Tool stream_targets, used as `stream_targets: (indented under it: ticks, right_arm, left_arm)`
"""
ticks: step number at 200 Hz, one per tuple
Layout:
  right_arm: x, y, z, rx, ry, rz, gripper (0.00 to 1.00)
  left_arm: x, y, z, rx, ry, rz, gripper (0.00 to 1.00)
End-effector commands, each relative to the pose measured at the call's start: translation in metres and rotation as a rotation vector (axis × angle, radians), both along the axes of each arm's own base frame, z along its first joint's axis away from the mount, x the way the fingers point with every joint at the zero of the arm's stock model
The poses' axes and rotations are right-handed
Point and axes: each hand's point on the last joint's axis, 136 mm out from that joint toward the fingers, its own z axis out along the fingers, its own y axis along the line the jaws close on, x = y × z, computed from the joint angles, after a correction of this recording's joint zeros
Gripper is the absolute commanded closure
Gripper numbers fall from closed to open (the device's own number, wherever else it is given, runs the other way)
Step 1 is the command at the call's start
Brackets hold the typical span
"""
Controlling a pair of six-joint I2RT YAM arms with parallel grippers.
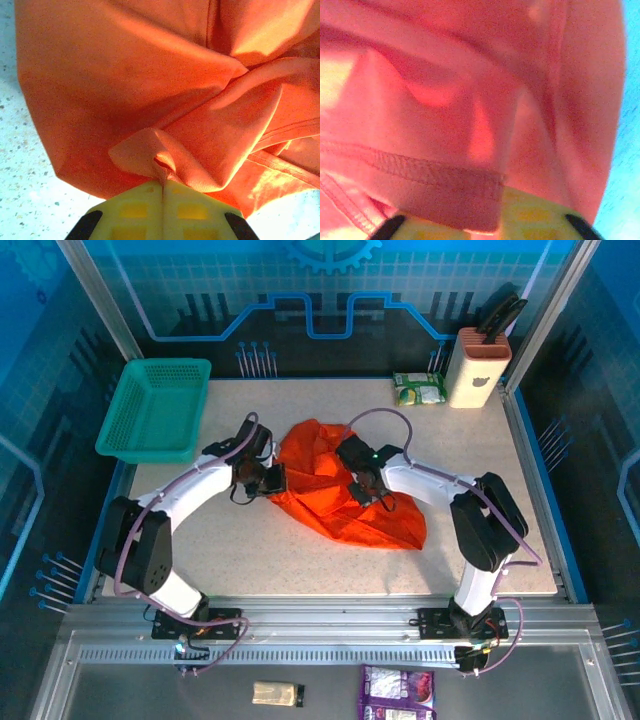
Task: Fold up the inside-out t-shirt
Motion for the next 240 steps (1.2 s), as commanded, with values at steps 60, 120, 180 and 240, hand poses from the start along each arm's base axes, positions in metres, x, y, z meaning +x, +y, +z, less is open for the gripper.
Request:
stream_targets:
  ticks: [60, 120, 180, 240]
  right_arm:
    - [-0.008, 0.046, 0.092, 0.311, -0.029, 0.057, 1.0]
    - [-0.019, 0.072, 0.12, 0.594, 0.103, -0.056, 1.0]
    - [-0.02, 0.082, 0.127, 0.699, 0.149, -0.092, 1.0]
    - [-0.019, 0.081, 0.133, 0.728, 0.147, -0.104, 1.0]
  left_arm:
    - [-0.007, -0.027, 0.074, -0.125, -0.207, -0.076, 0.46]
    - [-0.003, -0.079, 0.076, -0.049, -0.333, -0.116, 0.38]
    - [0.02, -0.086, 0.047, 0.12, -0.352, -0.085, 0.34]
    - [0.031, -0.097, 0.036, 0.259, -0.388, -0.129, 0.17]
